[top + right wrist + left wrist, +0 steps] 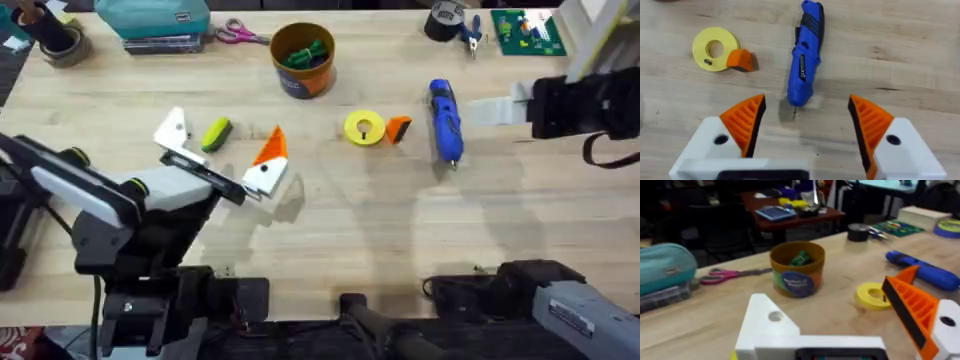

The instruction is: Pick up the gripper from the table and insert it into the empty holder that is missing its gripper. Then pick up a screw, insert it into the mounting hole, and use the screwdriver to tighten it. Finally, clean up the table by picking up the vegetable and placing it into the bucket.

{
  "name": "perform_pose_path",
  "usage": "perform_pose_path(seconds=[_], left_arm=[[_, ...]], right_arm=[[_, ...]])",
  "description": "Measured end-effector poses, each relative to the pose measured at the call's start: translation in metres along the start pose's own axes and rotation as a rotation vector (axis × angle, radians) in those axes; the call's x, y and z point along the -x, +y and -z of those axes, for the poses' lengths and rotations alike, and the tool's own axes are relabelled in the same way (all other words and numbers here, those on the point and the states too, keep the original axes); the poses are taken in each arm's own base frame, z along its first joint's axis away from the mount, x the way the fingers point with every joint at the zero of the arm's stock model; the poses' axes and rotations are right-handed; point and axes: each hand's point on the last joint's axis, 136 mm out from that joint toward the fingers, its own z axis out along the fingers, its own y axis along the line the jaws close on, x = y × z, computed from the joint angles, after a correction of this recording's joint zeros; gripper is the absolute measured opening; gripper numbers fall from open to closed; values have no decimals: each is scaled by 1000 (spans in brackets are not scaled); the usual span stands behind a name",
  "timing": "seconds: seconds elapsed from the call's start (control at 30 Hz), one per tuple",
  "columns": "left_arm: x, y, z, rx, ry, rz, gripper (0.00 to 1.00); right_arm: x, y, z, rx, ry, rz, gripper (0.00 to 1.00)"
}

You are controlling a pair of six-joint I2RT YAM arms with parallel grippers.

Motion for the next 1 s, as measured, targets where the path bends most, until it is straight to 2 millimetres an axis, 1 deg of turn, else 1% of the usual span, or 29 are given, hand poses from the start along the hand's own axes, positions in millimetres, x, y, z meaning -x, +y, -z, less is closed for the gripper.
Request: perform_pose_path(seconds=[0.13, 0.27, 0.4, 0.7, 0.83, 0.87, 1.0], left_arm=[[-15, -14, 3, -74, 54, 25, 986], [-21, -29, 6, -161, 75, 8, 986], [-20, -49, 10, -278, 62, -51, 986], [-20, -76, 21, -446, 46, -76, 986], [-20, -86, 26, -513, 44, -61, 986], [-20, -90, 28, -537, 52, -24, 986], [-20, -93, 30, -558, 66, 33, 986]], right_arm=[[0, 0, 0, 0, 0, 0, 996], [0, 0, 0, 0, 0, 0, 995], [0, 0, 0, 0, 0, 0, 995], [0, 0, 0, 0, 0, 0, 996], [0, 0, 0, 0, 0, 0, 996], [0, 0, 0, 0, 0, 0, 996], [0, 0, 0, 0, 0, 0, 996]])
